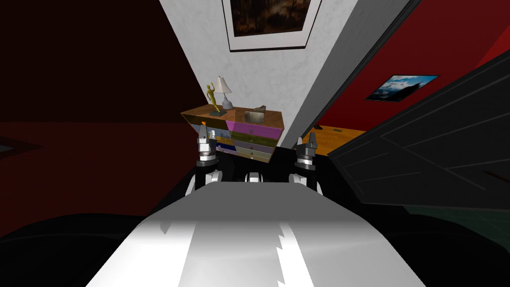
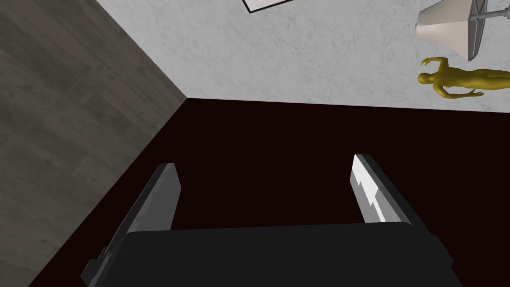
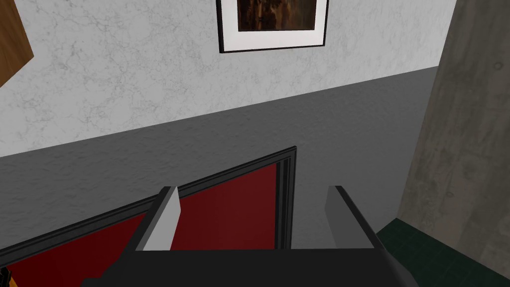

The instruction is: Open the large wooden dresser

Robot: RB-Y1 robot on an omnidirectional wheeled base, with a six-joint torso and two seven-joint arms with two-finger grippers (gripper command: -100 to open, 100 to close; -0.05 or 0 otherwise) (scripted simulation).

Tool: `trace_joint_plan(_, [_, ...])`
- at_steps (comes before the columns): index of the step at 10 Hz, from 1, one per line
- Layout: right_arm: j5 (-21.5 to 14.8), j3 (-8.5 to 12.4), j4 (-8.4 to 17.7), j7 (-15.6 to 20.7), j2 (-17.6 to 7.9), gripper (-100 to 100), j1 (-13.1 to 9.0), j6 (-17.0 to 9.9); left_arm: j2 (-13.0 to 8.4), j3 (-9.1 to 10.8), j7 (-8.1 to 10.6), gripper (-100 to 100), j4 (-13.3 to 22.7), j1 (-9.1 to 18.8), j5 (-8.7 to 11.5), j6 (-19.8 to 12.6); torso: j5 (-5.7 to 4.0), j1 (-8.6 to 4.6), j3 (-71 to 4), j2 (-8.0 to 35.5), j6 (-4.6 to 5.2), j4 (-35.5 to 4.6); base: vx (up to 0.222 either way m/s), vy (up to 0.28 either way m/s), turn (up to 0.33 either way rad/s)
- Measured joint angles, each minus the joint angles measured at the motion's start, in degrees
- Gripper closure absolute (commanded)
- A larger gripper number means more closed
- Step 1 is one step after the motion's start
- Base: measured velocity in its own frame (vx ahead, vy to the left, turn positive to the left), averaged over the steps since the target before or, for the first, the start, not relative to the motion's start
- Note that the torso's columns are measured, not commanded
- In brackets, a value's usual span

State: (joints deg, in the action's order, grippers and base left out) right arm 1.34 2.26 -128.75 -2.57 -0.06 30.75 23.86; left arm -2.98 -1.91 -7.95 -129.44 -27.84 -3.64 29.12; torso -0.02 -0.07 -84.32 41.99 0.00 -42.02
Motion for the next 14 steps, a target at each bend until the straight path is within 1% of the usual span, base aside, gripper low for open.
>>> trace_joint_plan(2, [0.0, 0.0, 0.0, 0.0, 0.0, 0, 0.0, 0.0, -2.2, 0.25, -0.11, -100, 2.9, 0.8, -0.1, 0.4, 0.0, 0.0, -0.3, 0.2, 0.0, -0.2, 0.083, -0.054, -0.017])
trace_joint_plan(4, [0.0, 0.0, 0.0, 0.0, 0.0, 0, 0.0, 0.0, -3.5, 0.22, -0.35, -100, 5.3, 1.2, -0.3, 0.5, 0.0, 0.02, -0.3, 0.3, 0.0, -0.3, 0.077, -0.061, -0.01])
trace_joint_plan(5, [0.0, 0.0, 0.0, 0.0, 0.0, 0, 0.0, 0.0, -3.7, 0.11, -0.58, -100, 6.7, 2.0, -0.5, 0.2, 0.01, 0.07, -0.2, 0.3, 0.0, -0.3, 0.071, -0.043, -0.014])
trace_joint_plan(7, [0.0, 0.0, 0.0, 0.0, 0.0, 0, 0.0, 0.0, -4.6, 0.41, -0.65, -100, 9.4, 2.5, -0.6, 0.4, 0.03, 0.11, -0.2, 0.4, 0.0, -0.3, 0.063, -0.046, -0.013])
trace_joint_plan(9, [0.0, 0.0, 0.0, 0.0, 0.0, 0, 0.0, 0.0, -4.8, 0.41, -0.96, -100, 11.9, 3.7, -0.9, -0.2, 0.0, 0.01, -0.3, 0.3, 0.0, -0.3, 0.075, -0.059, -0.013])
trace_joint_plan(11, [0.0, 0.0, 0.0, 0.0, 0.0, 0, 0.0, 0.0, -5.3, 0.7, -0.95, -100, 14.3, 4.2, -0.9, -0.2, 0.03, 0.11, -0.3, 0.3, 0.0, -0.2, 0.081, -0.048, -0.014])
trace_joint_plan(14, [0.0, 0.0, 0.0, 0.0, 0.0, 0, 0.0, 0.0, -5.0, 0.56, -1.49, -100, 18.4, 5.3, -1.4, 0.1, 0.02, 0.1, -0.2, 0.3, 0.0, -0.3, 0.068, -0.041, -0.011])
